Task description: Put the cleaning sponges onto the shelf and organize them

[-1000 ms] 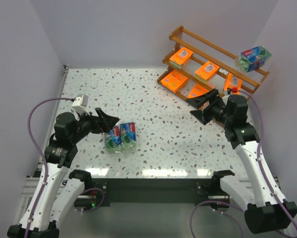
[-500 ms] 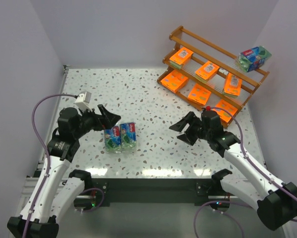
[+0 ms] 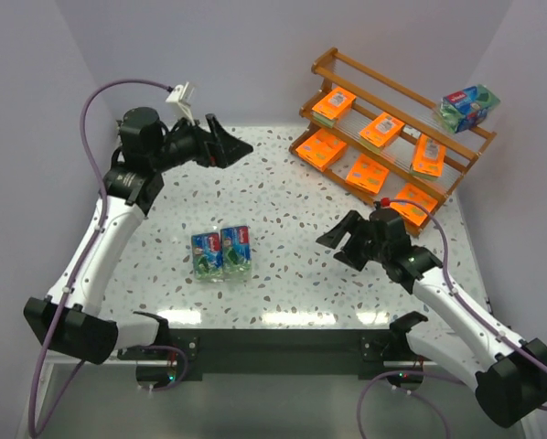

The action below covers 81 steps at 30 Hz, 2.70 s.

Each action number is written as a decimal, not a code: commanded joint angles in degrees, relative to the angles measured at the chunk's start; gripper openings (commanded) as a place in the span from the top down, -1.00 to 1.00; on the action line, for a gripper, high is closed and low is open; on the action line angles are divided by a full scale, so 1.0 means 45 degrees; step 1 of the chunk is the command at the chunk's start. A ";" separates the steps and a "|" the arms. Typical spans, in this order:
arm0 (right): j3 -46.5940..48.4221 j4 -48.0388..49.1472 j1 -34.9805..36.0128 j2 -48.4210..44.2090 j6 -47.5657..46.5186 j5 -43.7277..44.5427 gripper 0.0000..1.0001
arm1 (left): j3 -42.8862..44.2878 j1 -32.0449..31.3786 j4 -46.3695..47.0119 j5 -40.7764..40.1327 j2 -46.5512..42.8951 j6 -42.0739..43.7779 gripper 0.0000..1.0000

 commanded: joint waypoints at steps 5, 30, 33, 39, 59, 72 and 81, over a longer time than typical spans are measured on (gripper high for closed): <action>0.3665 -0.0007 -0.0215 -0.0198 -0.0506 0.3543 -0.62 | 0.0916 -0.0351 0.0366 0.0692 0.0352 0.0260 -1.00; 1.3239 -0.4167 -0.9375 0.4451 0.1740 0.3781 -0.66 | -0.4339 -0.0351 -0.0983 -0.0343 -0.4689 0.0454 -1.00; 1.4001 -0.4265 -0.9805 0.5057 0.1643 0.3098 -0.65 | -0.4320 -0.0351 -0.0866 -0.0167 -0.4493 0.0728 -1.00; 1.5914 -0.5494 -1.0138 0.6306 0.1291 0.2452 -0.64 | -0.4242 -0.0332 -0.0709 0.0067 -0.4142 0.1138 -1.00; 1.8573 -0.7723 -1.0255 0.8319 -0.0330 0.1787 -0.57 | -0.4184 -0.0079 -0.0162 0.0790 -0.3028 0.1881 -1.00; 1.7949 -0.6767 -1.0255 0.8945 -0.0935 0.1885 -0.38 | -0.4281 0.0449 0.0111 0.1122 -0.2755 0.1783 -1.00; 1.7441 -0.5790 -1.0255 0.9180 -0.0955 0.1690 -0.12 | -0.4418 0.0625 0.0541 0.1279 -0.2579 0.1412 -1.00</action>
